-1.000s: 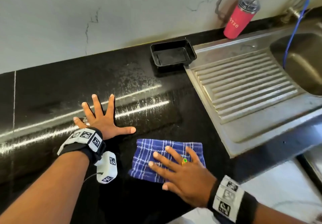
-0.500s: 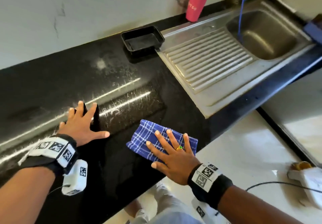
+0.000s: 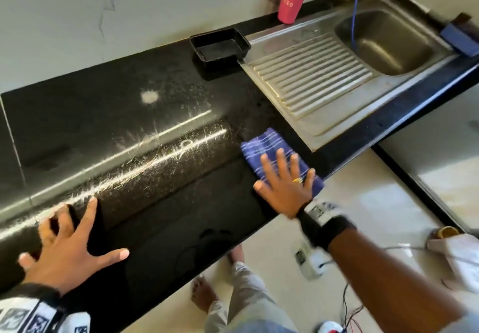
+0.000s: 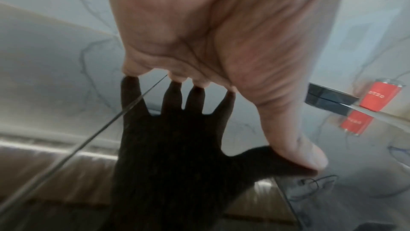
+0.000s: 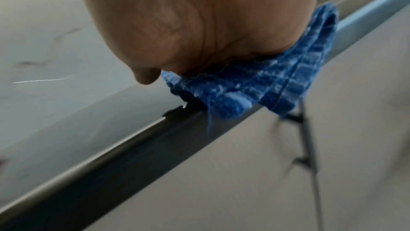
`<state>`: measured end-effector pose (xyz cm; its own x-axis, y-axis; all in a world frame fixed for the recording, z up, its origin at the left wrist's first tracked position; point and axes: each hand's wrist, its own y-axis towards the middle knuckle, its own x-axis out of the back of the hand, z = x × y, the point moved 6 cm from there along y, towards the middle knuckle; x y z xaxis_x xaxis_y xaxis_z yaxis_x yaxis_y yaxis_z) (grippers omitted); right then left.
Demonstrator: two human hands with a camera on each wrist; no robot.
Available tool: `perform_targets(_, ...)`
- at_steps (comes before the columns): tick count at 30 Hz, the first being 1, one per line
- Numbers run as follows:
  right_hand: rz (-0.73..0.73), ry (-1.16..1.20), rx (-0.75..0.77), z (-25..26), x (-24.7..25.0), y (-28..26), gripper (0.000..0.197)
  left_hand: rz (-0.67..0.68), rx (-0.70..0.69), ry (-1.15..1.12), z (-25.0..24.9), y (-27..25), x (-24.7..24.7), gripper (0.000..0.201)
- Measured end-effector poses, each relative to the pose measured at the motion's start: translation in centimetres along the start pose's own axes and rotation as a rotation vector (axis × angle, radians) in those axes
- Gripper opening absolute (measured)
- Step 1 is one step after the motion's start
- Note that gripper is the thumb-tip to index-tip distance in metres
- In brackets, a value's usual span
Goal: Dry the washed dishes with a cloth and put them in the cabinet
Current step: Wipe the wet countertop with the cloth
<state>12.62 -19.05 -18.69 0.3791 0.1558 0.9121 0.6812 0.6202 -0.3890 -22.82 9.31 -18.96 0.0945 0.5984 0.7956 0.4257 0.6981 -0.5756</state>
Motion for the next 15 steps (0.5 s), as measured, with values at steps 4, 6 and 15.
perform_targets(4,0.119,0.029,0.378,12.9,-5.0,-7.8,0.072,-0.047,0.100,-0.130,2.8,0.3,-1.5,0.133)
perform_targets(6,0.213,0.070,0.494,16.7,-5.6,-10.5,0.065,-0.065,0.124,-0.190,4.2,0.9,-2.6,0.138)
perform_targets(15,0.035,-0.017,-0.032,-3.0,0.6,1.4,0.056,-0.063,0.169,-0.130,1.0,-2.0,-0.5,0.142)
